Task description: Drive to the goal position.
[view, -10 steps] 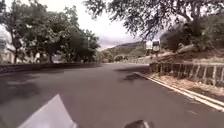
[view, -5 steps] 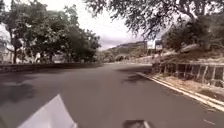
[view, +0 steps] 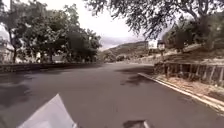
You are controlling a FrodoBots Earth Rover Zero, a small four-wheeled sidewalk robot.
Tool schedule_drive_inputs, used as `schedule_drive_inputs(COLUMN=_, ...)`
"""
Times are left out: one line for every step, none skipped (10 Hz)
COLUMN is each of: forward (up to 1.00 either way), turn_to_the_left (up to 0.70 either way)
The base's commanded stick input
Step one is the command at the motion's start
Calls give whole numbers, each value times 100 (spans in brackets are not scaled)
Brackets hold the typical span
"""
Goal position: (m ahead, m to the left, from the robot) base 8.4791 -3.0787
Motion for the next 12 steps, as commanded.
schedule_drive_inputs(forward=50, turn_to_the_left=0)
schedule_drive_inputs(forward=50, turn_to_the_left=0)
schedule_drive_inputs(forward=50, turn_to_the_left=0)
schedule_drive_inputs(forward=50, turn_to_the_left=0)
schedule_drive_inputs(forward=50, turn_to_the_left=0)
schedule_drive_inputs(forward=50, turn_to_the_left=0)
schedule_drive_inputs(forward=50, turn_to_the_left=0)
schedule_drive_inputs(forward=50, turn_to_the_left=0)
schedule_drive_inputs(forward=50, turn_to_the_left=0)
schedule_drive_inputs(forward=50, turn_to_the_left=0)
schedule_drive_inputs(forward=50, turn_to_the_left=0)
schedule_drive_inputs(forward=50, turn_to_the_left=0)
